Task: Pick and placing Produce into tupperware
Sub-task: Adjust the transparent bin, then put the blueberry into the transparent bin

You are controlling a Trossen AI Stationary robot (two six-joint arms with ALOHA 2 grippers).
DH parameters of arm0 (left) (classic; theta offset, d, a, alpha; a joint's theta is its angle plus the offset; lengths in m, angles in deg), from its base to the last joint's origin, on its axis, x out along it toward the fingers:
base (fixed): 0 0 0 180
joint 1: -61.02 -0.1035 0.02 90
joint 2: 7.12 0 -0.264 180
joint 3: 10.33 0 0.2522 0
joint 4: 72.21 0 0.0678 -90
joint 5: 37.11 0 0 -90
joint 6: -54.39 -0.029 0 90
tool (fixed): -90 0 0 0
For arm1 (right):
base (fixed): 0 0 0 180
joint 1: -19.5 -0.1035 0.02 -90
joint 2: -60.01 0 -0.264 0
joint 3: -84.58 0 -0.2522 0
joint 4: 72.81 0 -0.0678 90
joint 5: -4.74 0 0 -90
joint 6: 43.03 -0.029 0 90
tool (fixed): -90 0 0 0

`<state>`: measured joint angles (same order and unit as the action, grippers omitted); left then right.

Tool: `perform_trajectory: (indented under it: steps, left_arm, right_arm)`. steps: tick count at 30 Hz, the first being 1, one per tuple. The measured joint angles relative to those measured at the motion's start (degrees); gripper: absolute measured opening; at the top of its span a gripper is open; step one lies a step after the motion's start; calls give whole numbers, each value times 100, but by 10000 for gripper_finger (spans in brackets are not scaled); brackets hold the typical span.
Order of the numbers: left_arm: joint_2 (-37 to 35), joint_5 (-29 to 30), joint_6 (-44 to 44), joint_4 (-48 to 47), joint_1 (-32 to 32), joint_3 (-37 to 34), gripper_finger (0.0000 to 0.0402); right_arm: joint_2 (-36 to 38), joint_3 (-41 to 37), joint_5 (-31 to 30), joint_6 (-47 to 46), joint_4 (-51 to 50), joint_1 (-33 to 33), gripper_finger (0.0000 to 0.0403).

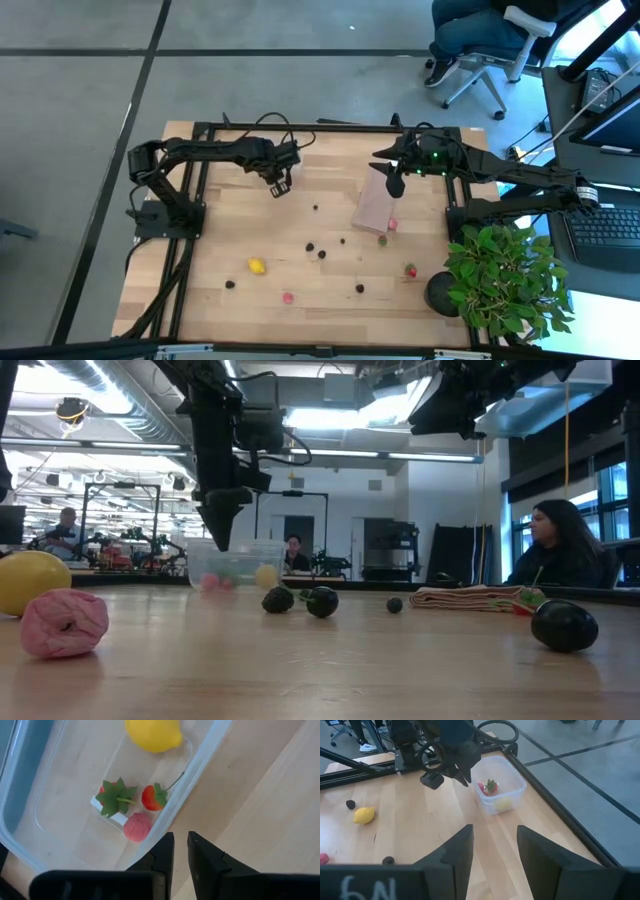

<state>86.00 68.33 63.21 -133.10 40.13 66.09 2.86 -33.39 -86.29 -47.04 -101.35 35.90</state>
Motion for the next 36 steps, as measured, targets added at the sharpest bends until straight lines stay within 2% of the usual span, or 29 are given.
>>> perform_trajectory:
  steps: [2,8,13,15,19,23,25,30,34,36]
  left_arm:
    - [-12,-18,0,19,92,0,43]
    - [-251,-556,-404,467,592,0,33]
    - [-359,-1413,-552,1646,1066,0,27]
    - [-345,-1590,-551,2169,1249,0,33]
    - [-214,-1626,-433,3038,1507,4,78]
    - [-190,-1614,-150,3194,1544,-29,147]
    - [-190,-1607,44,3655,1539,-248,182]
    - [-188,-1692,694,6063,1571,-1345,247]
    - [-179,-1330,907,8009,1678,-2364,267]
    - [-179,-1118,913,8562,1743,-2714,268]
  right_arm:
    - [0,0,0,-2,-7,0,155]
    - [0,0,-2,0,-11,0,155]
    - [0,0,-2,0,-14,0,155]
    - [0,0,-2,0,-14,-1,155]
    - [0,0,-2,-1,-80,0,155]
    - [0,0,-2,-5,-192,0,155]
    - [0,0,-2,-2,-231,0,155]
    - [2,0,-2,-2,-325,0,155]
    - [2,0,-2,0,-460,0,155]
    - [2,0,-2,0,-454,0,155]
